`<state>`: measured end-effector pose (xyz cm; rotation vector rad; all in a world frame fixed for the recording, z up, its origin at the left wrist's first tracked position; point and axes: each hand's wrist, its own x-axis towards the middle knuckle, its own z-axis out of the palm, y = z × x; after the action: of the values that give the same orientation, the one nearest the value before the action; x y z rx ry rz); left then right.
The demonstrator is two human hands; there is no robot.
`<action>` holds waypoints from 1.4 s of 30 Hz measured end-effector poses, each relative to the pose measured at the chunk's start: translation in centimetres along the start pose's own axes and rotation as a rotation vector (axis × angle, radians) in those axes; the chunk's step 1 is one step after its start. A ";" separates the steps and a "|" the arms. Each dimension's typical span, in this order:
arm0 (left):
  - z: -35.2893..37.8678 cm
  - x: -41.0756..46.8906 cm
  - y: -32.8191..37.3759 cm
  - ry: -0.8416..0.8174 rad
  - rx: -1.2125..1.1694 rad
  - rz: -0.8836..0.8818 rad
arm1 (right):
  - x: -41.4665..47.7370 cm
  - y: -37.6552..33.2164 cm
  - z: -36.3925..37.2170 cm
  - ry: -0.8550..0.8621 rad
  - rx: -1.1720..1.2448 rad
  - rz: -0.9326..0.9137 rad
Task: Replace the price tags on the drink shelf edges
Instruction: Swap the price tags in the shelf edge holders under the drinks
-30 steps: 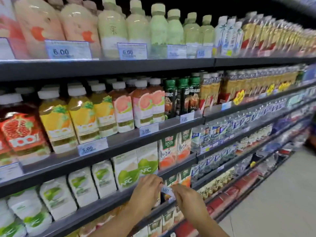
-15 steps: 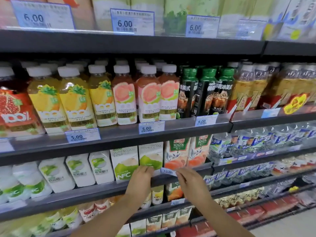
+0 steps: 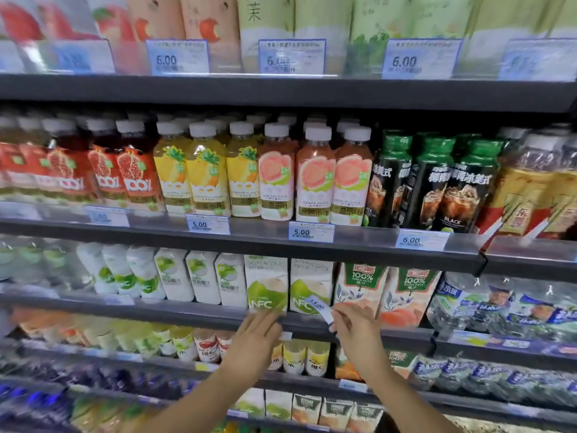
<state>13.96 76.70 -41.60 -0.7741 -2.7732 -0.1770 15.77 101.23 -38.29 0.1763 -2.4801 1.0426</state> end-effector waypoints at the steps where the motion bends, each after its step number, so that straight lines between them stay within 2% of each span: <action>1: 0.1 -0.2 0.0 -0.045 0.029 0.005 | 0.1 0.0 0.4 0.000 0.018 0.028; 11: 0.2 -1.2 -1.5 -0.194 0.142 0.194 | 0.7 -1.4 3.5 -0.014 0.180 0.227; 20: 0.0 -1.8 -2.0 -0.286 0.075 0.240 | 1.0 -2.2 5.3 -0.033 0.160 0.218; 32: 0.3 -0.7 -2.5 -0.160 0.047 0.234 | 1.7 -2.2 6.3 -0.029 0.191 0.243; 42: 0.6 0.9 -2.6 -0.015 -0.074 0.249 | 1.8 -2.2 5.8 0.016 0.120 0.172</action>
<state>11.76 75.07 -42.06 -1.1336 -2.6654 -0.2273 12.78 95.68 -39.69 -0.0096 -2.4540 1.2589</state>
